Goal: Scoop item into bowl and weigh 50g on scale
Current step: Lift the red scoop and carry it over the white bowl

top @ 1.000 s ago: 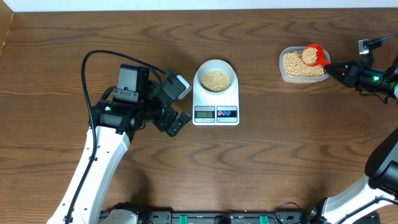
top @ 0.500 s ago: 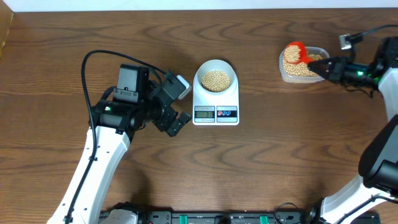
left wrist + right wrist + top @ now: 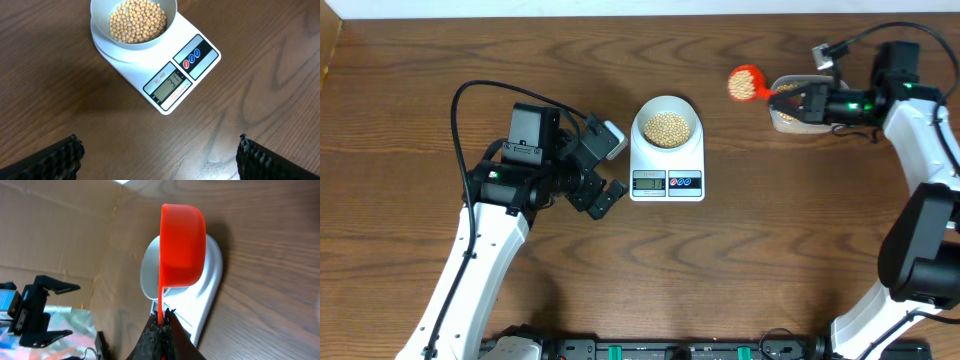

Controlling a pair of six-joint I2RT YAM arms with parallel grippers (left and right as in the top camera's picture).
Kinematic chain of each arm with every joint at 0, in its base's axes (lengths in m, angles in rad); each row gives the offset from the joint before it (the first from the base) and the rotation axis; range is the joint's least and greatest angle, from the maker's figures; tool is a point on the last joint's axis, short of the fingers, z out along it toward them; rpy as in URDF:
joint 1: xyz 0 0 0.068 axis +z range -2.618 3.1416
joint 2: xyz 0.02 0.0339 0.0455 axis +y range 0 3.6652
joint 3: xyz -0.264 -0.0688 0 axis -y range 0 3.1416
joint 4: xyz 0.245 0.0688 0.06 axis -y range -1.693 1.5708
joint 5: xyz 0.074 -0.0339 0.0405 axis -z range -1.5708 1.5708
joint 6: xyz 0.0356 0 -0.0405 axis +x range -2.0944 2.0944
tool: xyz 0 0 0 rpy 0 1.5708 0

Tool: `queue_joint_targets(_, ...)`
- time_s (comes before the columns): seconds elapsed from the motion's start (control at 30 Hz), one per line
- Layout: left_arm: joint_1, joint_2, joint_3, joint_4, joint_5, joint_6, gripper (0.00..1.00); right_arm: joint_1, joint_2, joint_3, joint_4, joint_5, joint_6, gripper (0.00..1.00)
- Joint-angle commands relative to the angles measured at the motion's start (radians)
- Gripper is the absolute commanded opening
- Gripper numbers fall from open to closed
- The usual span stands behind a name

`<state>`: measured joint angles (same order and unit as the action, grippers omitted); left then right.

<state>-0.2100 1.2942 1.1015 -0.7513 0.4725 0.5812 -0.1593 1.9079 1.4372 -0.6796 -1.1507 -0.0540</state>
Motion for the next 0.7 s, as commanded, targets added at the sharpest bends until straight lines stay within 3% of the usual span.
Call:
queue_joint_targets(0.0, 0.004, 0.006, 0.022, 0.000, 0.010, 0.017, 1.00, 0.041, 0.004, 0.006, 0.018, -0.034, 0.016, 0.01)
queue_joint_targets(0.67, 0.004, 0.006, 0.022, 0.000, 0.010, 0.017, 1.00, 0.203, 0.005, 0.006, 0.137, -0.030, 0.016, 0.01)
